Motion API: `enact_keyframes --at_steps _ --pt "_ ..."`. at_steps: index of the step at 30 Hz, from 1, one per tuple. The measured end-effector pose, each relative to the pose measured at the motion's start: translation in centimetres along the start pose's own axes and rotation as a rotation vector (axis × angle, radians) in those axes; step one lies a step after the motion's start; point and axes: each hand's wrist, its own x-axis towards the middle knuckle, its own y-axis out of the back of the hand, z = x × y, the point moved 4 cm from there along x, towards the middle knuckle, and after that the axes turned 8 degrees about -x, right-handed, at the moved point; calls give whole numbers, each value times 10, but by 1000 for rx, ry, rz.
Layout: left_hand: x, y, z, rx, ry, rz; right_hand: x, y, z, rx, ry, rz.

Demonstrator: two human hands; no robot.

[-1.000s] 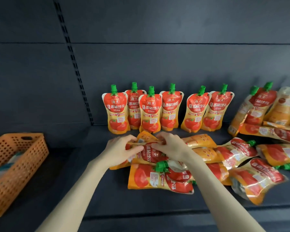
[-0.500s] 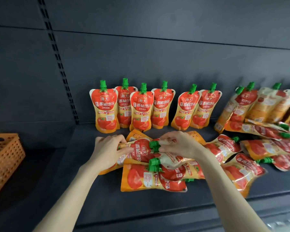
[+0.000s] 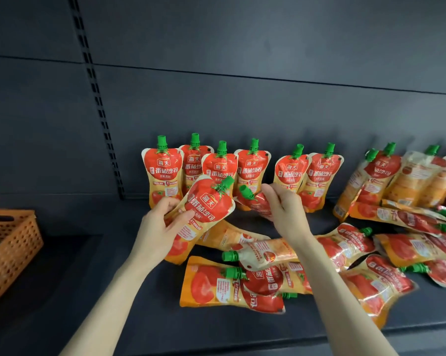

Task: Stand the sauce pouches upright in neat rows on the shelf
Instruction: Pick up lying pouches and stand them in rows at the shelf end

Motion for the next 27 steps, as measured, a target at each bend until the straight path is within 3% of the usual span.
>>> enact_keyframes --at_steps 5,8,12,20,27 --pt "0 -6 4 -131 -29 101 20 2 9 284 -166 223" --pt "-3 -2 0 -159 -50 174 26 -1 19 457 -243 258" --pt "-9 3 -14 -235 16 224 19 -5 24 468 -231 278" --pt "-11 17 -19 -205 27 185 5 -22 40 282 -207 2" --pt "1 40 -25 -181 18 292 15 -21 50 203 -179 -48"
